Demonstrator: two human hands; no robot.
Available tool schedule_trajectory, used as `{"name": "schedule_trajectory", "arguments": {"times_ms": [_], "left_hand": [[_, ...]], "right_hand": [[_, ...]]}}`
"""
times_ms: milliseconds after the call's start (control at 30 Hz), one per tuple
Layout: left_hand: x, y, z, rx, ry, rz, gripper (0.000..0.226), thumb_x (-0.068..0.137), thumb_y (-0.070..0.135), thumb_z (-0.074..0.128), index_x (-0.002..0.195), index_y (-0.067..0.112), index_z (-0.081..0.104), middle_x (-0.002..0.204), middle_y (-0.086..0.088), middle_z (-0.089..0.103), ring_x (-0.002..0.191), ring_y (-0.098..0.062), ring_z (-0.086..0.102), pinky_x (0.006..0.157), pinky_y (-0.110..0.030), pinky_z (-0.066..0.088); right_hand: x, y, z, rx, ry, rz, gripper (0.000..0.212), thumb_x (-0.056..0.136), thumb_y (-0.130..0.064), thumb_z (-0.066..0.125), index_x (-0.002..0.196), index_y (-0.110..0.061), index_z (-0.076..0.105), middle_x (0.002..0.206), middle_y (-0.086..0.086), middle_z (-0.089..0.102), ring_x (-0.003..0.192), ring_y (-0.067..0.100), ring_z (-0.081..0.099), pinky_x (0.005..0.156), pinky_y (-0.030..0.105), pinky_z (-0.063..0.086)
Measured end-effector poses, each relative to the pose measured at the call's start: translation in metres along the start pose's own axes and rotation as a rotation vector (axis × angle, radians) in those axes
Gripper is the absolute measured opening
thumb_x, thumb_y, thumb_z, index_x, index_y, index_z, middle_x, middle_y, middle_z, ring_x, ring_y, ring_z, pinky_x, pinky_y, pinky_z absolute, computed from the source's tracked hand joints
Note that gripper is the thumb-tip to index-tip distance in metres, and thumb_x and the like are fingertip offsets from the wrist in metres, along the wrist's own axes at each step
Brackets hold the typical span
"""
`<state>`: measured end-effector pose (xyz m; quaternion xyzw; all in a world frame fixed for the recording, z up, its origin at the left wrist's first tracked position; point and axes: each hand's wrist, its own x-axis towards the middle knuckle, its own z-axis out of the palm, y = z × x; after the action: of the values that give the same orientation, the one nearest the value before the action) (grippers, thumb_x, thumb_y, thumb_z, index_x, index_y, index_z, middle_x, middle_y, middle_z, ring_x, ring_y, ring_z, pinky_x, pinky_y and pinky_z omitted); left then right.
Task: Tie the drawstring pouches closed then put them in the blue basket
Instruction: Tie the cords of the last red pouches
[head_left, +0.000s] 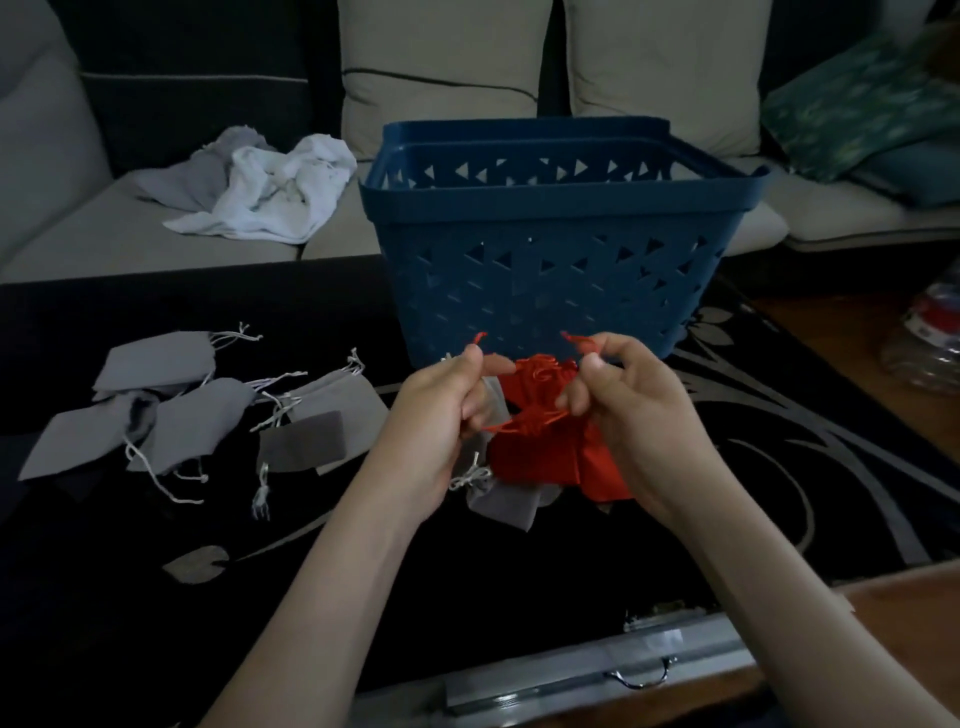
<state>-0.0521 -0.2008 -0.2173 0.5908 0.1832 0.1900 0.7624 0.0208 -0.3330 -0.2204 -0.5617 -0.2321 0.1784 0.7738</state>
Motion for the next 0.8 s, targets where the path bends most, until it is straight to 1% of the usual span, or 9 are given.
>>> {"name": "schedule_trajectory", "arguments": {"times_ms": [100,167,300,333,400,467,600,733,800], "left_hand": [[-0.004,-0.004,0.008,0.073,-0.087,0.006,0.036,0.102,0.015,0.035,0.083,0.003,0.063,0.048,0.005,0.028,0.041,-0.002,0.027,0.044,-0.014,0.025],[-0.007,-0.006,0.013,0.072,-0.167,0.012,0.031,0.097,0.026,0.045,0.081,0.001,0.055,0.057,-0.002,0.034,0.047,-0.004,0.029,0.047,-0.016,0.024],[-0.01,-0.009,0.011,0.14,-0.265,-0.025,0.072,0.076,0.065,0.057,0.096,-0.004,0.06,0.082,-0.019,0.056,0.075,-0.026,0.058,0.075,-0.033,0.045],[-0.011,-0.008,0.011,0.189,-0.264,-0.025,0.073,0.079,0.067,0.056,0.101,-0.002,0.063,0.092,-0.022,0.064,0.088,-0.03,0.064,0.085,-0.039,0.047],[-0.012,-0.008,0.013,0.276,-0.17,0.003,0.049,0.089,0.056,0.05,0.095,0.012,0.071,0.097,-0.013,0.072,0.097,-0.024,0.067,0.091,-0.038,0.048],[-0.009,-0.011,0.014,0.3,-0.045,0.038,0.038,0.099,0.039,0.041,0.085,0.017,0.069,0.086,-0.005,0.073,0.084,-0.014,0.068,0.082,-0.032,0.05],[-0.006,-0.01,0.012,0.29,0.069,0.118,0.041,0.103,0.024,0.034,0.067,0.017,0.053,0.048,0.011,0.054,0.049,0.0,0.052,0.051,-0.016,0.04],[-0.009,0.001,0.01,0.324,-0.038,0.159,0.041,0.102,0.031,0.036,0.069,0.015,0.055,0.052,0.009,0.055,0.052,0.002,0.053,0.052,-0.013,0.042],[-0.009,0.0,0.009,0.402,-0.096,0.179,0.036,0.096,0.042,0.046,0.079,0.015,0.065,0.066,0.0,0.065,0.065,-0.003,0.059,0.063,-0.026,0.048]], "right_hand": [[-0.003,-0.003,0.007,-0.055,-0.038,-0.032,0.008,0.096,-0.004,0.048,0.09,-0.009,0.044,0.054,0.002,0.056,0.057,0.011,0.059,0.057,0.02,0.046],[-0.007,-0.006,0.014,-0.052,-0.068,-0.026,0.009,0.094,-0.002,0.05,0.088,-0.007,0.044,0.055,0.006,0.056,0.053,0.015,0.061,0.054,0.023,0.049],[-0.007,-0.005,0.021,-0.259,-0.033,-0.076,0.008,0.09,-0.005,0.059,0.085,-0.005,0.053,0.058,0.012,0.055,0.05,0.015,0.057,0.052,0.023,0.048],[-0.005,-0.003,0.021,-0.34,-0.019,-0.096,0.009,0.09,-0.005,0.059,0.083,-0.009,0.055,0.057,0.009,0.055,0.05,0.011,0.054,0.053,0.02,0.045],[-0.003,0.002,0.023,-0.463,-0.022,-0.116,0.012,0.089,-0.005,0.059,0.082,-0.014,0.056,0.054,0.004,0.054,0.05,0.005,0.05,0.054,0.017,0.041],[-0.001,0.005,0.026,-0.576,-0.062,-0.12,0.011,0.088,-0.008,0.061,0.092,-0.016,0.056,0.056,0.004,0.06,0.054,0.005,0.055,0.058,0.017,0.044],[0.004,0.007,0.026,-0.603,-0.134,-0.074,0.045,0.088,-0.009,0.063,0.124,-0.025,0.04,0.062,-0.007,0.068,0.063,0.002,0.062,0.067,0.012,0.044],[0.006,-0.001,0.026,-0.602,-0.105,-0.094,0.043,0.09,-0.009,0.061,0.123,-0.027,0.041,0.066,-0.004,0.07,0.062,0.002,0.063,0.062,0.007,0.041],[0.007,-0.001,0.026,-0.669,-0.094,-0.104,0.039,0.09,-0.007,0.058,0.121,-0.027,0.046,0.068,-0.002,0.07,0.062,0.003,0.062,0.057,0.007,0.04]]}}
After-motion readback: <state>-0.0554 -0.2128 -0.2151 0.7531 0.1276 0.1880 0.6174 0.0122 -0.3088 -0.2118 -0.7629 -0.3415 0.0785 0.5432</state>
